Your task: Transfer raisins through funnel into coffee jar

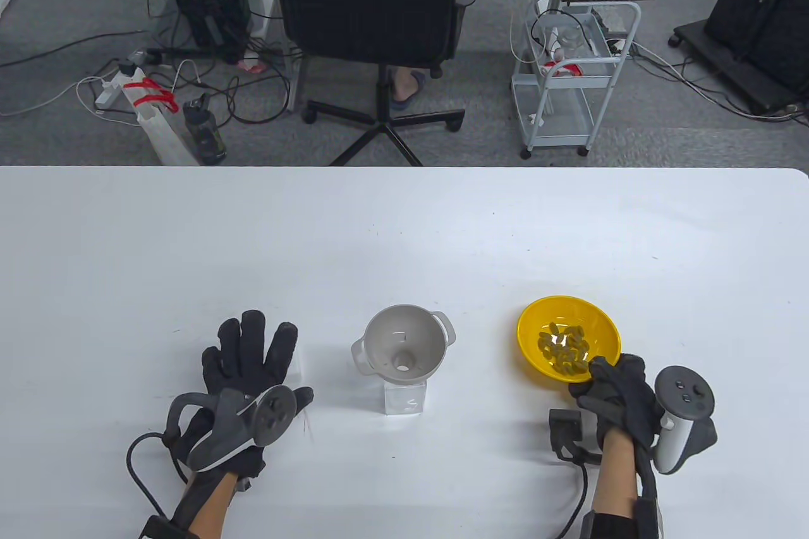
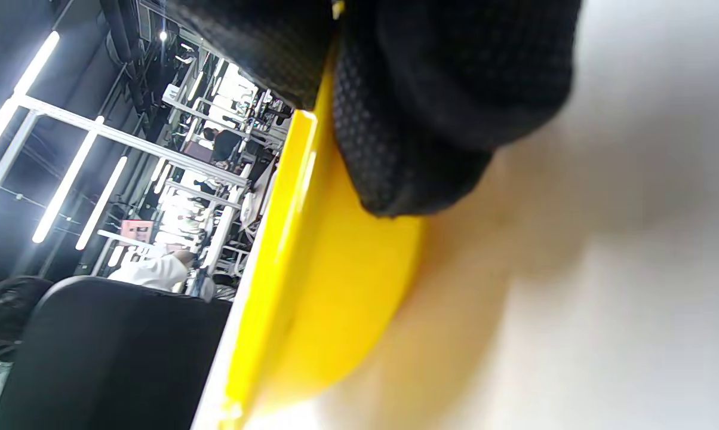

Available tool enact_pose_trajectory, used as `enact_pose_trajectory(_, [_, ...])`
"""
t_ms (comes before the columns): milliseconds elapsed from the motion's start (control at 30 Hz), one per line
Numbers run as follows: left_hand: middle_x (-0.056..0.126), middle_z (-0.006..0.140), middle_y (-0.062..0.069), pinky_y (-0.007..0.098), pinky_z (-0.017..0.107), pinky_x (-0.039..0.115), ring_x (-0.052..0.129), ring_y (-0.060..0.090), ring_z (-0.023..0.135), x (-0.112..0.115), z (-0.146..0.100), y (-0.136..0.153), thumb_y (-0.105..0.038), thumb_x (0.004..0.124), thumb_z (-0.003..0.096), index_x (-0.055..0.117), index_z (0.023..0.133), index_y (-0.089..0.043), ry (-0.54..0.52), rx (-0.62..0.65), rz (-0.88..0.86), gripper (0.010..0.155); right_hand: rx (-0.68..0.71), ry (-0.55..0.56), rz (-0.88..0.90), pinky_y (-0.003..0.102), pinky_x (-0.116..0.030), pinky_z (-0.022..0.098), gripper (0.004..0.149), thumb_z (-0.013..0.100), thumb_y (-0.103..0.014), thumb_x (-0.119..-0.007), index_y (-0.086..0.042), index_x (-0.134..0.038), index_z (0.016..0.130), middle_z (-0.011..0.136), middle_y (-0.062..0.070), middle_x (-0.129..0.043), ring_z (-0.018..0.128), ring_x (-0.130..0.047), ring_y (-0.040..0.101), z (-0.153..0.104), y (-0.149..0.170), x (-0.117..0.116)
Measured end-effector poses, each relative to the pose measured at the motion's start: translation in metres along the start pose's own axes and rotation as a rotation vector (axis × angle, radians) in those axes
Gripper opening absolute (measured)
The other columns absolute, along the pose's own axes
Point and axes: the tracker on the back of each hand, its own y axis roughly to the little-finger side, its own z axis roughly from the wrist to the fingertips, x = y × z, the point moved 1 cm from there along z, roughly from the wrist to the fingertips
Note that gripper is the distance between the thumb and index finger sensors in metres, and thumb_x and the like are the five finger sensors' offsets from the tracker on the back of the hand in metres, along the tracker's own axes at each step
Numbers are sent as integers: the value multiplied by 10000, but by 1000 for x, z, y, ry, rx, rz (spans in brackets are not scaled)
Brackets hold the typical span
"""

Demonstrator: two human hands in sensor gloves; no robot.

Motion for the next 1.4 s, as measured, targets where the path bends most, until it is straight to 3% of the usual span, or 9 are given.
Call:
enact_pose_trajectory(400, [130, 1278, 277, 757, 734, 423, 292, 606, 1131, 0, 1, 0, -665, 670, 574, 136, 1204, -259, 5, -9, 5, 920, 266, -79, 127, 209, -925, 263, 600, 638, -202, -782, 90, -399, 996, 881, 435, -671, 347, -1034, 226, -17, -52, -20])
enact_pose_trajectory(633, [132, 1277, 280, 758, 734, 422, 293, 609, 1130, 2, 2, 1, -666, 669, 575, 133, 1206, -254, 20, -18, 13, 924, 424, -131, 86, 212, -925, 265, 600, 640, -205, -780, 89, -390, 988, 887, 439, -659, 348, -1033, 232, -46, -109, -30])
enact_pose_trajectory(867, [133, 1276, 281, 758, 733, 425, 295, 611, 1128, 2, 2, 1, -664, 669, 575, 138, 1206, -254, 25, -21, 9, 921, 610, -110, -39, 211, -929, 261, 588, 638, -198, -779, 88, -398, 982, 887, 441, -660, 345, -1038, 230, -103, -166, -34])
enact_pose_trajectory(1400, [129, 1276, 282, 757, 733, 424, 293, 611, 1128, 4, 2, 0, -665, 667, 576, 136, 1206, -252, 31, -21, 23, 922, 972, 27, -443, 216, -931, 261, 567, 633, -196, -781, 73, -418, 975, 884, 422, -681, 345, -1040, 231, -179, -197, -67])
